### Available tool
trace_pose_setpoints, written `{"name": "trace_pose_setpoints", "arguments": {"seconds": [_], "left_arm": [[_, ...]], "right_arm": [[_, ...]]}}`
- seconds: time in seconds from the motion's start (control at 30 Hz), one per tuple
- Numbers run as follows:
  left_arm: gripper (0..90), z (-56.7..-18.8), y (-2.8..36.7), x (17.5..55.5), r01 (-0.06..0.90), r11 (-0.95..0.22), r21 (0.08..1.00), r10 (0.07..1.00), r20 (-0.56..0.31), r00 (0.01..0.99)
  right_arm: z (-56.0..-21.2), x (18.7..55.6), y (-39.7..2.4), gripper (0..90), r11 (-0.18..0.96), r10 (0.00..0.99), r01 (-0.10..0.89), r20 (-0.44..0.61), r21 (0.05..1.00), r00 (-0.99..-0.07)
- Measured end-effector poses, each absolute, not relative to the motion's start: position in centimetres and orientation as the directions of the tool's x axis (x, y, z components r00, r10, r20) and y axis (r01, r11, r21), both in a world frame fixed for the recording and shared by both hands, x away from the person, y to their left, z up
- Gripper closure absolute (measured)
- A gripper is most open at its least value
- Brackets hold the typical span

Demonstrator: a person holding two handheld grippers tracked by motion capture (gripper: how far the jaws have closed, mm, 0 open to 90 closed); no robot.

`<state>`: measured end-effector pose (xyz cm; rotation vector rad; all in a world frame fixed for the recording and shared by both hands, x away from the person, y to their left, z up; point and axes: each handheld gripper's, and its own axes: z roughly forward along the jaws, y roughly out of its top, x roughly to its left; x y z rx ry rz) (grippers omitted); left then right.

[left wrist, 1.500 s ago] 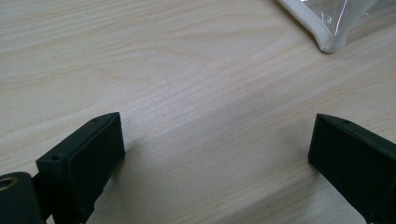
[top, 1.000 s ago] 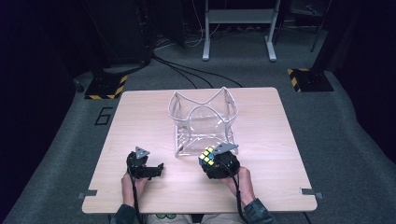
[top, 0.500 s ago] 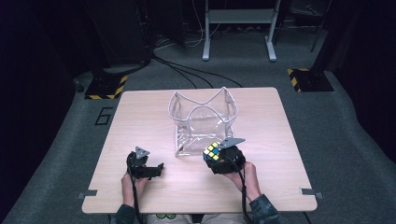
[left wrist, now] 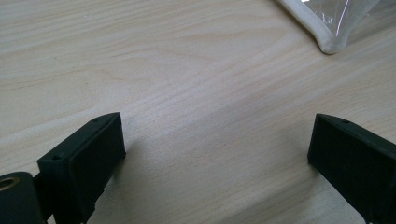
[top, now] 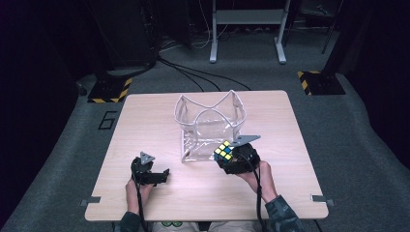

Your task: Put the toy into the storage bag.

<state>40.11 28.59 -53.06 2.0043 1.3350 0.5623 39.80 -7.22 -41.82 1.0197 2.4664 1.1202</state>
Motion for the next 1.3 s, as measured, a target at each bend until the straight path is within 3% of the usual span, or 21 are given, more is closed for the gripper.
{"name": "trace_pose_setpoints", "arguments": {"seconds": [1.3], "left_arm": [[3.9, -53.1, 28.6, 40.1, 0.639, -0.265, 0.723, 0.922, -0.005, 0.388]], "right_arm": [[-34.6, 42.4, -8.6, 33.6, 0.44, 0.664, 0.443, 0.049, 0.781, -0.746]]}}
